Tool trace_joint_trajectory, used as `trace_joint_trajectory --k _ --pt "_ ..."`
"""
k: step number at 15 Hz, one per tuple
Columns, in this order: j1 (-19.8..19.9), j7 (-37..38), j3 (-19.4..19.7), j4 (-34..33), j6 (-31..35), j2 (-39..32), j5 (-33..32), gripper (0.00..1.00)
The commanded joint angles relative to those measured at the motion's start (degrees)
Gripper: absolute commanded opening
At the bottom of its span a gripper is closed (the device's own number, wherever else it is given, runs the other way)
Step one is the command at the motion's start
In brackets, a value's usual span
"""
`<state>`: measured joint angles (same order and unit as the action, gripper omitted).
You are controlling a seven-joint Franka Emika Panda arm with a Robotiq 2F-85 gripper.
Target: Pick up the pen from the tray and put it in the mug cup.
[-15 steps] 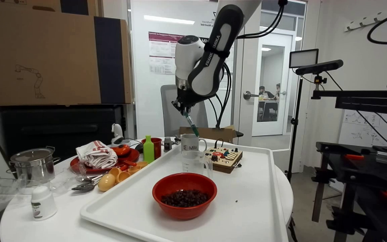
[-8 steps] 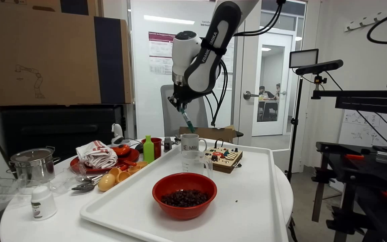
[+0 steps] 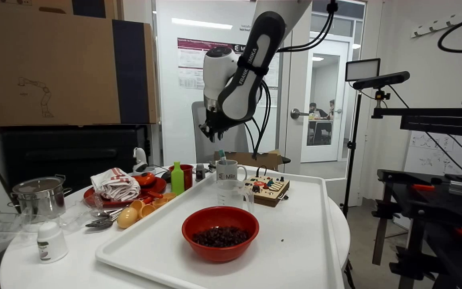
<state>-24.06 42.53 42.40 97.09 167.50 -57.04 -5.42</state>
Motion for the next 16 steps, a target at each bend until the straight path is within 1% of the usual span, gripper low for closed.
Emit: trace_joint_trajectory --k 1,2,3,4,5,7,8,9,16 --pt "0.23 1.18 0.52 -2.72 -1.34 -2.22 1.72 0.02" --pt "0.52 0.97 0.21 -2.86 -1.29 -2.13 1.87 0.00" --pt "0.63 0.85 0.05 -2.87 -1.18 -2.02 2.01 0.34" --pt "0.23 -0.28 0.06 -0.77 -0.26 -0.86 1.41 0.05" --pt "0.25 -0.27 0.05 -0.86 -0.26 -0.87 1.49 0.07" --pt "0.26 -0.26 0.05 -0.93 -0.26 -0.87 1.56 0.21" --pt "0.26 -0.26 0.05 -0.94 -0.26 -0.87 1.58 0.30" --pt "0.27 -0.25 0.05 -0.95 -0.26 -0.87 1.59 0.33" --pt "0.28 -0.24 0.04 -0.98 -0.26 -0.93 1.68 0.34"
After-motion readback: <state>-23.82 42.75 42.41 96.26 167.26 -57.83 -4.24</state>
